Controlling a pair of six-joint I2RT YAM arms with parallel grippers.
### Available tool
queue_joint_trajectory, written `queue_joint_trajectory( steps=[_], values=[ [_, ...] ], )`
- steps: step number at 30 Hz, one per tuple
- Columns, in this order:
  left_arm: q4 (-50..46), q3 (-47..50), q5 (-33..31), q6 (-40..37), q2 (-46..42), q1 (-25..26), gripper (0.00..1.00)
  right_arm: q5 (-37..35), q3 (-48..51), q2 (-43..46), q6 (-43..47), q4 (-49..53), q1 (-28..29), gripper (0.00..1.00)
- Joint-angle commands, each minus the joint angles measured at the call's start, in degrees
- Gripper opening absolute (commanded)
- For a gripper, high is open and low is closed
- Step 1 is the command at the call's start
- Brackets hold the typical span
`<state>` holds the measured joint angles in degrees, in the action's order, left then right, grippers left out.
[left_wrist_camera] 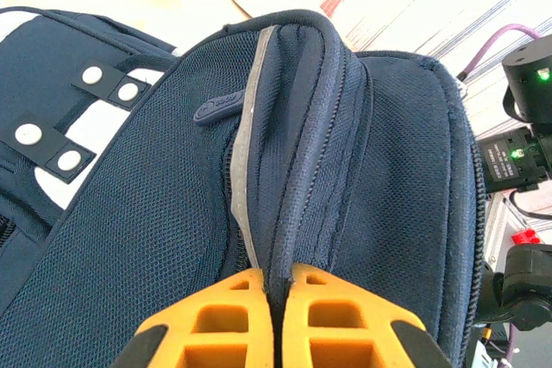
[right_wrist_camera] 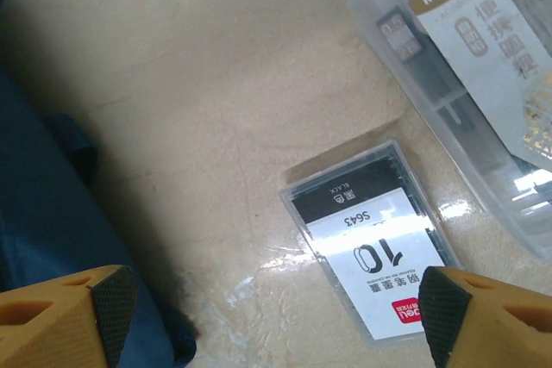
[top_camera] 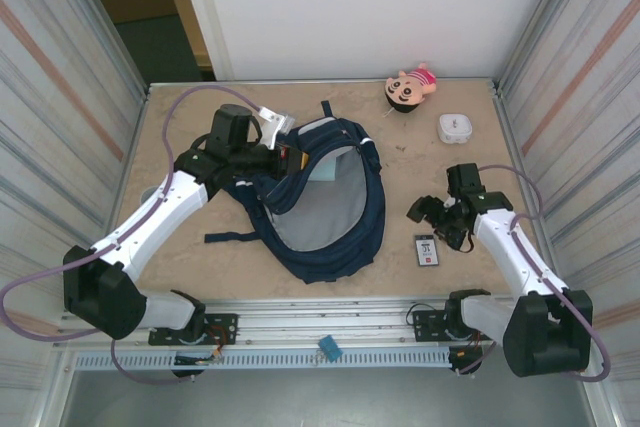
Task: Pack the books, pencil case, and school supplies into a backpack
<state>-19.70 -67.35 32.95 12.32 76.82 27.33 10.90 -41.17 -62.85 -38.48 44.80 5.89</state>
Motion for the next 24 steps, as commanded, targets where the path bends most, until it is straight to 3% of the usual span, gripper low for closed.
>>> queue_joint_trajectory(
  steps=[1,5,13,18,24],
  values=[
    [5.6,-0.2,0.3,1.2,-1.4,-0.2,0.0,-1.1,-0.8,-3.1,3.6,4.7,1.1,0.87],
    [5.4,-0.3,0.6,1.1,-1.3,-0.2,0.0,-2.3,-1.3,-7.6,3.5,4.6,3.5,0.88],
    [4.6,-0.4,0.1,0.5,-1.8,-0.2,0.0,-11.5,-0.8,-13.0,0.0,4.5,4.5,0.91],
    [4.7,-0.6,0.3,0.5,-1.3,-0.2,0.0,-1.3,2.3,-13.3,-0.6,-0.9,4.9,0.89],
    [5.1,-0.6,0.6,0.7,-1.2,-0.2,0.0,4.2,2.8,-12.9,-1.9,-1.8,7.5,0.88]
  ],
)
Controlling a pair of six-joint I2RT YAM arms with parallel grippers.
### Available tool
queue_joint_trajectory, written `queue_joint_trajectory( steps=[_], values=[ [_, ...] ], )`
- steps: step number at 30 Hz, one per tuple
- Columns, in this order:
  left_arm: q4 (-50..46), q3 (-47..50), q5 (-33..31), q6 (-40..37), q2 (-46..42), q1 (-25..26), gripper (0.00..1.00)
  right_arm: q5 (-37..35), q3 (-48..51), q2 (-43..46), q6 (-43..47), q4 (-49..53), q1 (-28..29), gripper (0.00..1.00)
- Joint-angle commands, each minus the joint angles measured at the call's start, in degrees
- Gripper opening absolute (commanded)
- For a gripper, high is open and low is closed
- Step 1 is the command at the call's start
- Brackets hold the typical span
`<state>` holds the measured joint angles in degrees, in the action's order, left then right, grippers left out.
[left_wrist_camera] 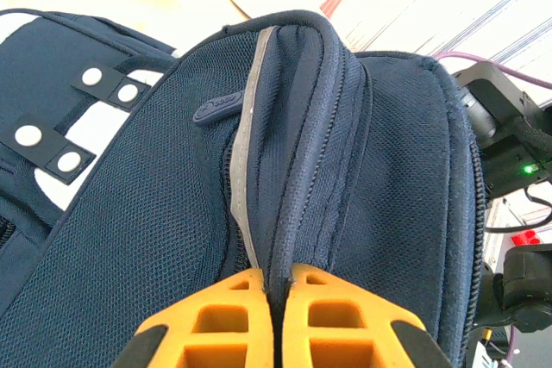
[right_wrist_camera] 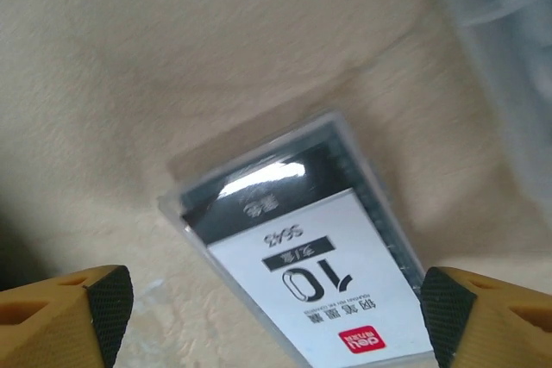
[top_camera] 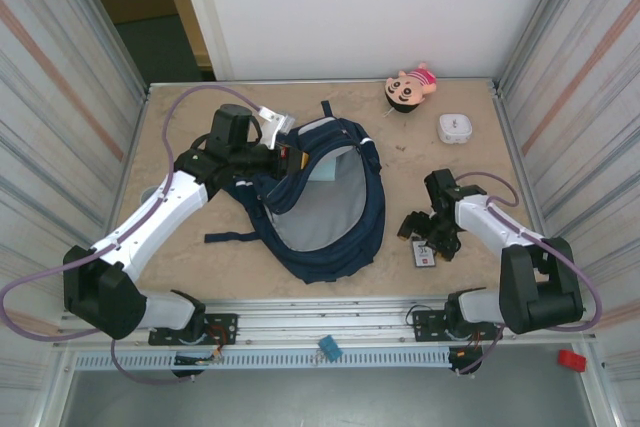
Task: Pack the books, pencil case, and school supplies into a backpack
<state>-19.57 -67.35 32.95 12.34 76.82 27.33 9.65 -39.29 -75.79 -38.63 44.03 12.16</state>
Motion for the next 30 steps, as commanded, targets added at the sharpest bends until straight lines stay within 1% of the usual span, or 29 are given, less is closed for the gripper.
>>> queue_joint_trajectory(
  steps=[1,3,4,8,10,16,18,24,30],
  values=[
    [5.0,-0.6,0.7,0.7,-1.2,-0.2,0.0,6.5,0.7,0.4,-1.8,-1.2,1.5,0.87],
    [5.0,-0.5,0.7,0.7,-1.3,-0.2,0.0,7.7,0.1,1.7,-2.0,-0.7,1.7,0.88],
    [4.9,-0.6,0.7,0.8,-1.3,-0.2,0.0,6.9,-0.4,2.2,-2.0,0.1,1.7,0.87],
    [4.9,-0.3,0.7,0.7,-1.7,-0.2,0.0,-2.2,-3.6,2.6,-0.4,6.7,1.8,0.88],
    [5.0,-0.2,0.7,0.6,-1.7,-0.2,0.0,-3.8,-4.3,1.4,1.0,8.4,2.0,0.89],
    [5.1,-0.2,0.7,0.8,-1.6,-0.2,0.0,-3.2,-5.0,-2.1,1.5,6.8,7.2,0.9],
    [5.1,-0.4,0.7,0.8,-1.6,-0.2,0.0,-3.4,-5.5,-4.1,1.5,6.6,7.8,0.9],
    [4.2,-0.4,0.1,0.2,-2.1,-0.2,0.0,-7.3,-6.2,-8.6,1.2,7.2,7.8,0.88],
    [4.3,-0.1,0.1,0.2,-2.0,-0.1,0.0,-4.7,-5.0,-10.2,1.0,3.1,5.7,0.8]
  ],
)
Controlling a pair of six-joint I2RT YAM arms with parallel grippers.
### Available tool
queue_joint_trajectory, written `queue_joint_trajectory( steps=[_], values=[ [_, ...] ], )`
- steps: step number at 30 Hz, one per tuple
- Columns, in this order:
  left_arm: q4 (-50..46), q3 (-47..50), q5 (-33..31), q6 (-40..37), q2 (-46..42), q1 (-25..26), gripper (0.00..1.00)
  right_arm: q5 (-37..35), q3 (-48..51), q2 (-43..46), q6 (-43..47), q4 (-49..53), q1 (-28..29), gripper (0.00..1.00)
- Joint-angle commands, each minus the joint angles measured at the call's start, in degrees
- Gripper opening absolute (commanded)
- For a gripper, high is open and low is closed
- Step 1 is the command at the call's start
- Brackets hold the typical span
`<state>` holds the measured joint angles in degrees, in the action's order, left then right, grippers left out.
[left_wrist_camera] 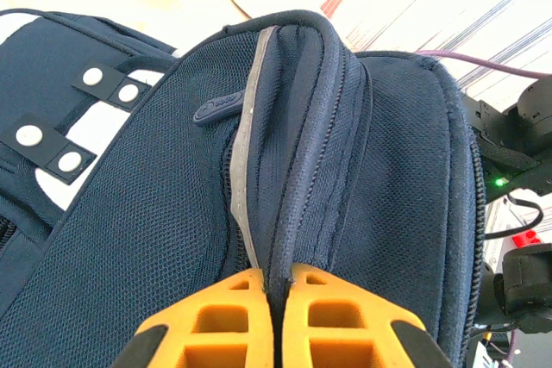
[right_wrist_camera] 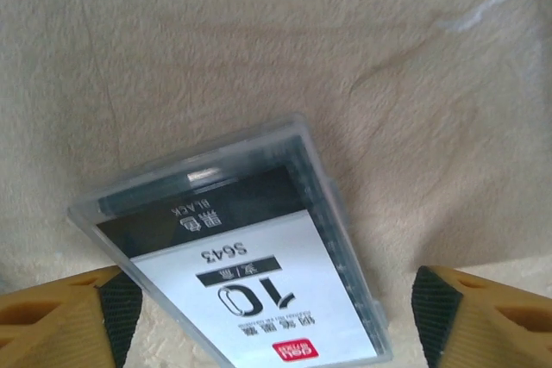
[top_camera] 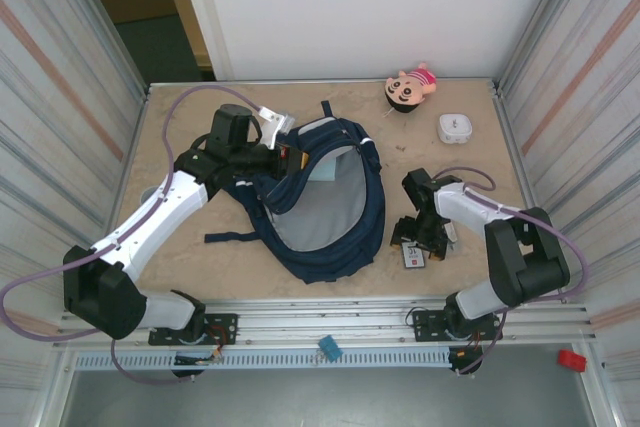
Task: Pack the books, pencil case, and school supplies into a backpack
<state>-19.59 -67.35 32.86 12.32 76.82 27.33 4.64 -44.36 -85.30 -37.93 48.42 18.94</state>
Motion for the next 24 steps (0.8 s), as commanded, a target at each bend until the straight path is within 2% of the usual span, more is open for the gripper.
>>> queue_joint_trajectory(
  steps=[1,6,8,11,13,20,24],
  values=[
    [4.3,-0.2,0.2,0.4,-1.9,-0.2,0.0,1.0,0.3,-0.7,0.2,-1.8,-1.6,0.79],
    [4.2,-0.2,0.1,0.2,-1.9,-0.2,0.0,3.8,0.5,1.6,0.6,-2.8,-4.5,0.69],
    [4.2,-0.2,0.1,0.2,-1.8,-0.2,0.0,4.8,0.6,3.3,0.8,-2.8,-5.7,0.7],
    [4.3,-0.2,0.2,0.3,-1.7,-0.2,0.0,5.5,1.2,5.4,1.3,-1.6,-6.8,0.81],
    [4.5,-0.2,0.3,0.3,-1.6,-0.2,0.0,5.2,1.5,5.8,1.9,-0.2,-6.9,0.84],
    [4.7,-0.2,0.5,0.6,-1.6,-0.2,0.0,8.1,4.1,4.9,2.4,-2.1,-6.2,0.81],
    [4.6,-0.2,0.5,0.7,-1.7,-0.2,0.0,7.9,4.2,2.8,2.4,-3.5,-5.8,0.75]
  ],
)
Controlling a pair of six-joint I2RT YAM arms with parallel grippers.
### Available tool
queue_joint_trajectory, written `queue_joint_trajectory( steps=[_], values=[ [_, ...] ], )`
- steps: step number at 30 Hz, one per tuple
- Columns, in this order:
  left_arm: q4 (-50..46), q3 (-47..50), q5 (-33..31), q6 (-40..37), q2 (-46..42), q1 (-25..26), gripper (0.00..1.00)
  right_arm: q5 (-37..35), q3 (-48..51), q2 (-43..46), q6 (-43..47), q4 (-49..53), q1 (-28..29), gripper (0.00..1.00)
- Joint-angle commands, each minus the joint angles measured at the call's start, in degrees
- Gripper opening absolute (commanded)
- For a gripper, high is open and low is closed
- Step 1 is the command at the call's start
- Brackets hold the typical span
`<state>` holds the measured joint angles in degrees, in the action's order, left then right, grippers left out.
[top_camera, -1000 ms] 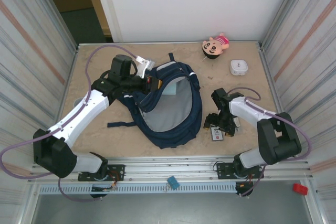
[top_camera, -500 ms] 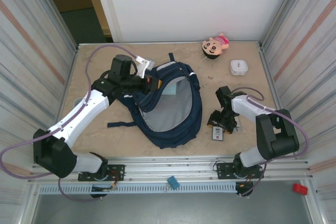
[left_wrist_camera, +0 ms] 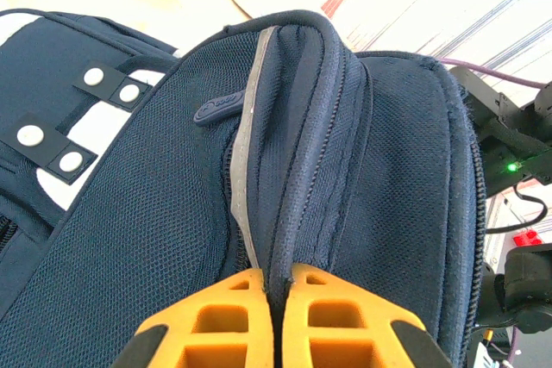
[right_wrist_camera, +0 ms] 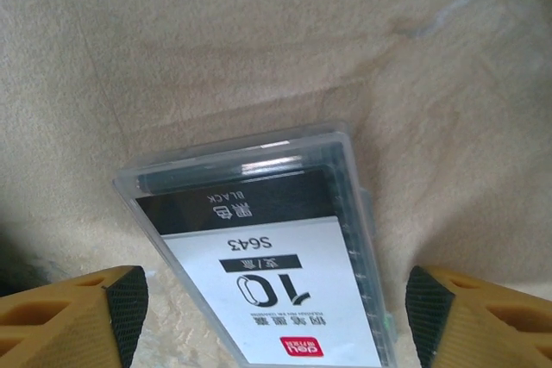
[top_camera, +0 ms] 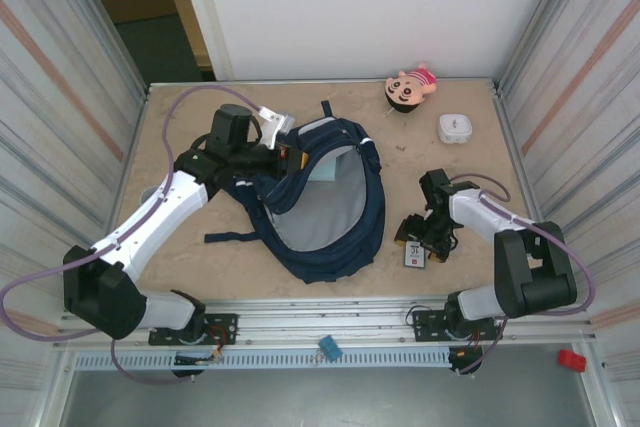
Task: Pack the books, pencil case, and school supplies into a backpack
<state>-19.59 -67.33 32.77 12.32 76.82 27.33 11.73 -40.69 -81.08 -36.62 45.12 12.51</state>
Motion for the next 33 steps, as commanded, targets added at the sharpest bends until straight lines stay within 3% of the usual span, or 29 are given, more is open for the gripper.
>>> queue_joint_trajectory(
  steps=[1,5,9,11,15,22,28,33],
  values=[
    [4.5,-0.2,0.5,0.7,-1.8,-0.2,0.0,0.8,0.6,-1.9,1.1,-0.4,0.6,0.72],
    [4.2,-0.3,0.2,0.5,-2.1,-0.2,0.0,0.8,0.4,-2.5,0.8,-0.7,0.5,0.59],
    [4.2,-0.3,0.2,0.5,-2.0,-0.2,0.0,-0.2,-0.4,-0.8,0.0,0.5,0.1,0.57],
    [4.2,-0.3,0.3,0.5,-1.9,-0.2,0.0,-0.2,-0.8,0.3,-0.1,1.3,-0.2,0.57],
    [4.3,-0.3,0.4,0.6,-1.8,-0.2,0.0,-0.8,-1.3,1.1,0.5,4.0,0.3,0.72],
    [4.7,-0.2,0.7,1.0,-1.6,-0.1,0.0,-1.6,-1.1,-1.5,0.5,4.2,3.8,0.72],
    [4.3,-0.2,0.4,0.8,-2.1,-0.2,0.0,-3.9,-1.3,-5.6,0.5,2.5,4.5,0.56],
    [3.8,-0.2,-0.1,0.4,-2.6,-0.2,0.0,-5.8,-2.0,-4.1,0.5,3.2,4.5,0.52]
  ],
)
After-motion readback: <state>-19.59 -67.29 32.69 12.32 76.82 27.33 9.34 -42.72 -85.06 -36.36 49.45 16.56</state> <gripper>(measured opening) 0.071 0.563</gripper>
